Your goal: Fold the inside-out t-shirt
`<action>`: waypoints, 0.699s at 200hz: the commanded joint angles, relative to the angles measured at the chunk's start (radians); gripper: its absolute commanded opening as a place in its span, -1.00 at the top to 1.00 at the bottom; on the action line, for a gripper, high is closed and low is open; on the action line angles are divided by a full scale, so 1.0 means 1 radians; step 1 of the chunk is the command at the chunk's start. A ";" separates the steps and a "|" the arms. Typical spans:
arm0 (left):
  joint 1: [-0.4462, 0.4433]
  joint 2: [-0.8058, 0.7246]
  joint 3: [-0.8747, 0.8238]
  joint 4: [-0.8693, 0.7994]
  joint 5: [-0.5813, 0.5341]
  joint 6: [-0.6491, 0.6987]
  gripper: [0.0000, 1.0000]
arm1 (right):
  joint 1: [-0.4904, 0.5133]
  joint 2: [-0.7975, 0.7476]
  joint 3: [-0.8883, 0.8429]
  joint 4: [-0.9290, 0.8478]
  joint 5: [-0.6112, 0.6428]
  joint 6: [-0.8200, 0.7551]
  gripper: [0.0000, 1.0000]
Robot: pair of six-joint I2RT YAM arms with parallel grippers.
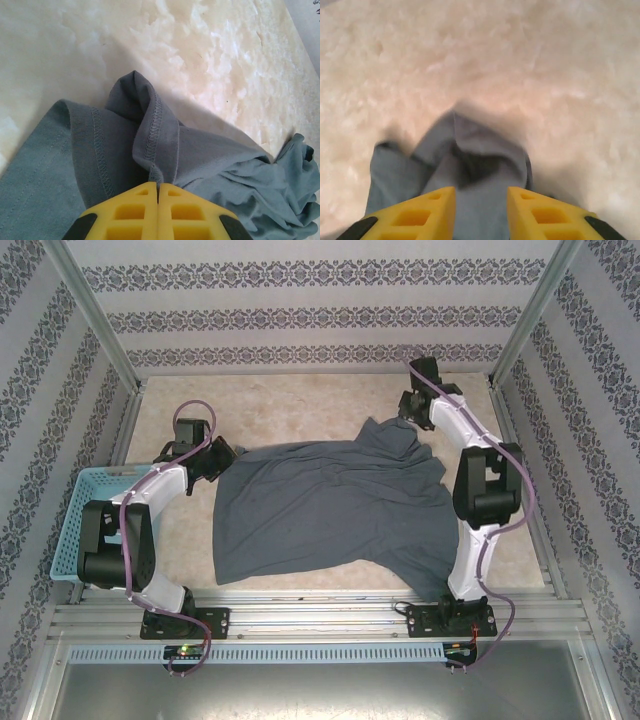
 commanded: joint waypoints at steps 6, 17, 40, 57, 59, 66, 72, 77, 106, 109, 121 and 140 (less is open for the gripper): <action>-0.014 -0.031 -0.014 0.026 0.018 0.015 1.00 | -0.001 0.164 0.176 -0.127 0.034 -0.044 0.26; -0.018 -0.037 -0.017 0.025 0.019 0.016 1.00 | 0.002 0.219 0.248 -0.160 0.032 -0.052 0.21; -0.023 -0.047 -0.021 0.023 0.021 0.018 1.00 | 0.019 0.328 0.399 -0.251 0.032 -0.072 0.19; -0.024 -0.051 -0.025 0.022 0.016 0.020 1.00 | 0.030 0.382 0.463 -0.297 0.046 -0.086 0.18; -0.024 -0.053 -0.026 0.021 0.016 0.021 1.00 | 0.031 0.387 0.467 -0.301 0.048 -0.087 0.18; -0.024 -0.054 -0.026 0.020 0.016 0.023 1.00 | 0.035 0.403 0.486 -0.318 0.057 -0.088 0.18; -0.025 -0.054 -0.026 0.017 0.015 0.024 1.00 | 0.037 0.414 0.497 -0.328 0.068 -0.088 0.19; -0.024 -0.054 -0.026 0.017 0.013 0.025 1.00 | 0.037 0.420 0.504 -0.340 0.081 -0.084 0.20; -0.025 -0.056 -0.029 0.015 0.010 0.026 1.00 | 0.029 0.428 0.510 -0.357 0.113 -0.073 0.31; -0.024 -0.056 -0.031 0.015 0.010 0.026 1.00 | 0.028 0.427 0.511 -0.357 0.113 -0.071 0.32; -0.024 -0.062 -0.032 0.012 0.004 0.028 1.00 | 0.028 0.424 0.516 -0.359 0.126 -0.076 0.43; -0.024 -0.077 -0.040 0.012 -0.005 0.030 1.00 | 0.028 0.428 0.540 -0.371 0.142 -0.086 0.68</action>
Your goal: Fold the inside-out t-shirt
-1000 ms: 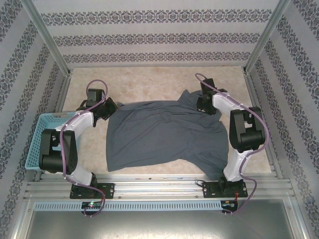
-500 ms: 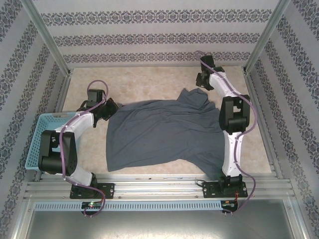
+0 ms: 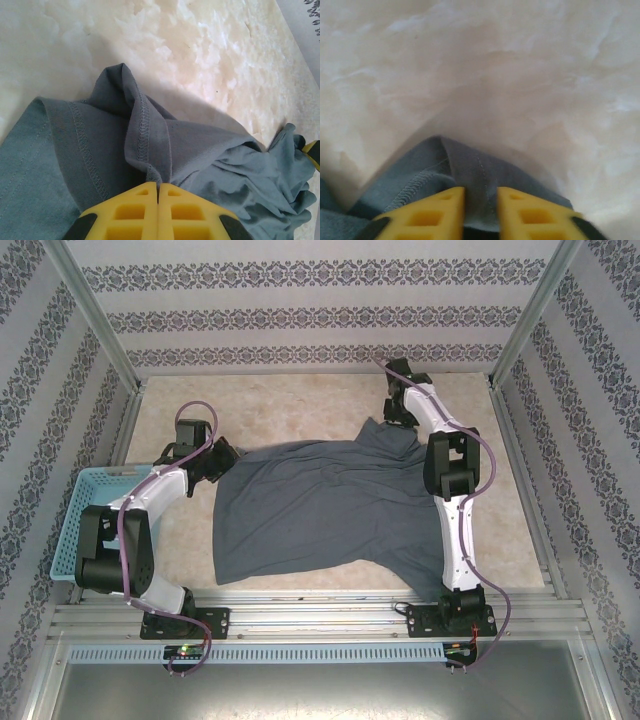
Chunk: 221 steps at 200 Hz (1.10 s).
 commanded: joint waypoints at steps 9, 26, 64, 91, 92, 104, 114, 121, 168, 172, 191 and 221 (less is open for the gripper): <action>-0.009 -0.049 -0.026 0.010 -0.021 0.026 1.00 | -0.010 0.010 0.070 -0.059 0.062 -0.009 0.75; -0.009 -0.063 -0.034 0.008 -0.026 0.027 1.00 | -0.020 0.005 0.091 -0.077 0.064 -0.009 0.92; -0.009 -0.078 -0.048 0.001 -0.037 0.034 1.00 | -0.045 -0.102 0.023 -0.038 0.059 -0.020 1.00; -0.009 -0.084 -0.046 -0.011 -0.050 0.045 1.00 | -0.056 -0.220 -0.058 -0.008 0.023 -0.039 1.00; -0.008 -0.084 -0.047 -0.011 -0.050 0.046 1.00 | -0.057 -0.225 -0.062 -0.005 0.020 -0.040 1.00; -0.008 -0.089 -0.048 -0.016 -0.062 0.054 1.00 | -0.069 -0.297 -0.117 0.033 -0.019 -0.040 1.00; -0.007 -0.093 -0.050 -0.017 -0.070 0.058 1.00 | -0.082 -0.359 -0.176 0.074 -0.049 -0.034 1.00; -0.008 -0.095 -0.054 -0.018 -0.076 0.059 1.00 | -0.091 -0.397 -0.209 0.100 -0.066 -0.029 1.00; -0.004 -0.088 -0.072 0.008 -0.064 0.055 1.00 | -0.133 -0.462 -0.276 0.152 -0.147 -0.021 1.00; -0.005 -0.086 -0.070 0.009 -0.061 0.055 1.00 | -0.135 -0.456 -0.273 0.153 -0.153 -0.023 1.00; -0.005 -0.068 -0.051 0.011 -0.047 0.054 1.00 | -0.134 -0.426 -0.257 0.184 -0.202 -0.031 1.00; -0.003 0.004 0.042 -0.017 -0.045 0.068 1.00 | -0.133 -0.330 -0.152 0.220 -0.281 -0.033 1.00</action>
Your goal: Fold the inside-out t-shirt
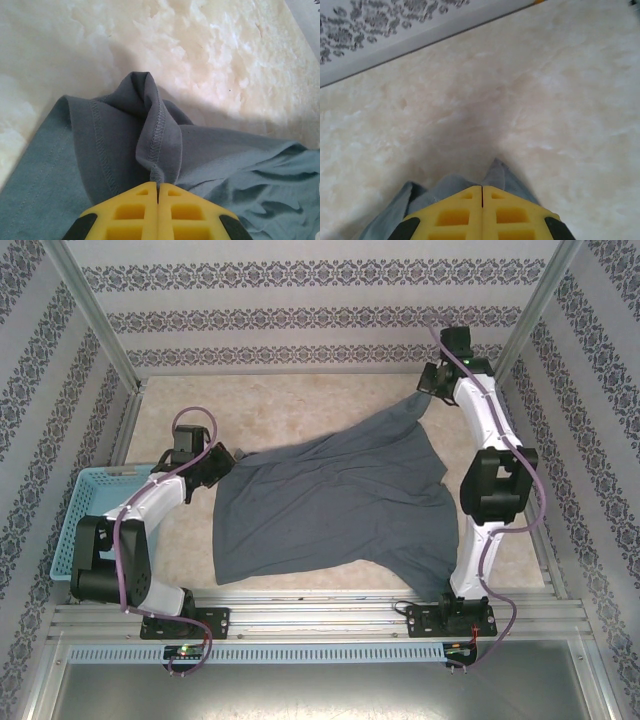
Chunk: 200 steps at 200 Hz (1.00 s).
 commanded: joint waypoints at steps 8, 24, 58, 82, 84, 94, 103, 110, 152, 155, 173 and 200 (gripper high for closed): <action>0.002 0.061 0.110 -0.018 -0.002 0.034 1.00 | 0.004 0.106 0.117 0.054 -0.106 -0.009 1.00; 0.014 0.083 0.150 -0.001 -0.009 0.027 1.00 | 0.002 0.139 0.190 0.063 -0.116 -0.001 1.00; 0.063 0.142 0.215 0.058 0.022 -0.014 1.00 | 0.000 0.169 0.293 0.100 -0.100 0.025 1.00; 0.101 0.222 0.263 0.041 0.033 -0.034 1.00 | -0.007 0.178 0.314 0.130 -0.067 0.055 1.00; 0.104 0.228 0.265 0.040 0.033 -0.037 1.00 | -0.008 0.178 0.313 0.133 -0.066 0.057 1.00; 0.117 0.256 0.265 0.043 0.044 -0.044 1.00 | -0.014 0.184 0.313 0.143 -0.061 0.066 1.00; 0.124 0.273 0.265 0.043 0.043 -0.046 1.00 | -0.018 0.187 0.313 0.142 -0.059 0.068 1.00; 0.127 0.281 0.261 0.039 0.039 -0.043 1.00 | -0.019 0.186 0.308 0.138 -0.058 0.068 1.00; 0.128 0.265 0.166 0.076 0.083 -0.052 1.00 | -0.013 -0.004 -0.028 0.249 -0.127 0.077 1.00; 0.128 0.263 0.156 0.079 0.086 -0.055 1.00 | -0.012 -0.030 -0.083 0.271 -0.129 0.081 1.00; 0.126 0.253 0.109 0.087 0.109 -0.052 1.00 | -0.006 -0.190 -0.340 0.344 -0.118 0.111 1.00; 0.123 0.226 0.029 0.120 0.139 -0.057 1.00 | -0.005 -0.369 -0.685 0.370 -0.080 0.176 1.00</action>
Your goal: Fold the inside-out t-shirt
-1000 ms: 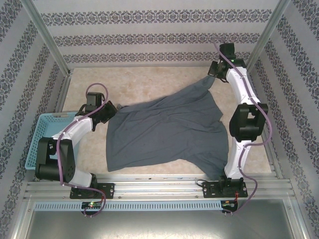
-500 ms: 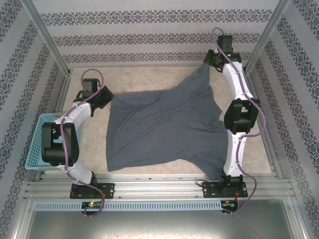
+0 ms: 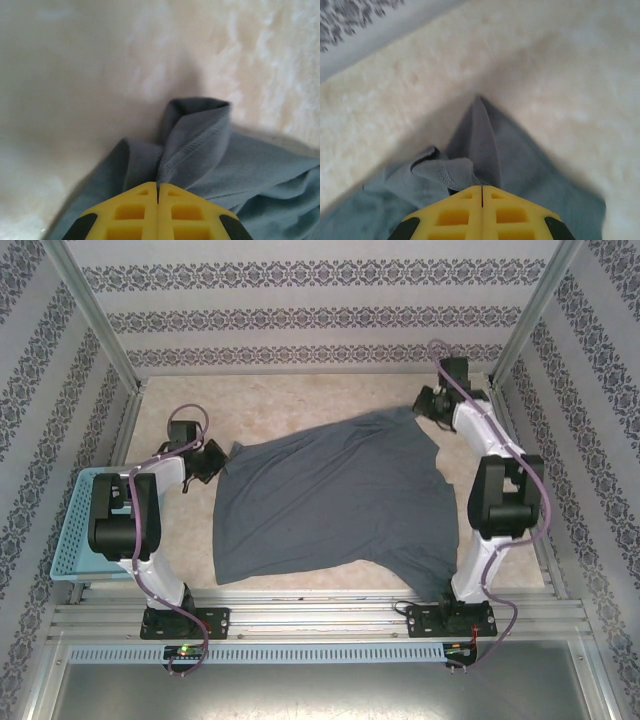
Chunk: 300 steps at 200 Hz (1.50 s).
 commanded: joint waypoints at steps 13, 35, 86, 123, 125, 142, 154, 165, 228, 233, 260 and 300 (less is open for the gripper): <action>-0.007 -0.064 -0.083 0.056 0.041 -0.012 1.00 | -0.002 -0.206 -0.328 0.088 0.050 0.093 1.00; -0.016 -0.075 -0.110 0.061 0.042 -0.004 1.00 | -0.052 -0.211 -0.431 0.152 -0.002 0.109 1.00; -0.018 -0.085 -0.131 0.072 0.024 -0.011 1.00 | -0.119 -0.119 -0.345 0.173 -0.017 0.122 1.00; -0.016 -0.082 -0.011 0.011 0.010 0.004 1.00 | -0.066 -0.137 -0.179 0.175 -0.014 0.052 1.00; -0.016 -0.082 -0.001 0.011 0.009 0.004 1.00 | -0.061 -0.135 -0.167 0.176 -0.008 0.045 1.00; -0.015 -0.072 0.082 0.004 -0.010 -0.002 1.00 | -0.023 -0.108 -0.045 0.179 0.040 -0.005 1.00; -0.012 -0.059 0.139 0.008 -0.023 -0.011 1.00 | -0.010 -0.064 0.052 0.165 0.067 -0.019 1.00; -0.007 -0.040 0.187 0.022 -0.028 -0.023 1.00 | -0.008 -0.017 0.144 0.148 0.079 -0.025 1.00; 0.034 0.069 0.342 0.124 -0.030 -0.085 1.00 | -0.015 0.163 0.405 0.160 0.197 -0.039 1.00; 0.035 0.082 0.353 0.122 -0.030 -0.084 1.00 | -0.016 0.176 0.422 0.159 0.191 -0.043 1.00; 0.036 0.157 0.395 0.139 -0.018 -0.082 1.00 | -0.014 0.266 0.531 0.145 0.164 -0.058 1.00; 0.058 0.240 0.398 0.195 -0.043 -0.114 1.00 | -0.005 0.422 0.714 0.104 0.106 -0.073 1.00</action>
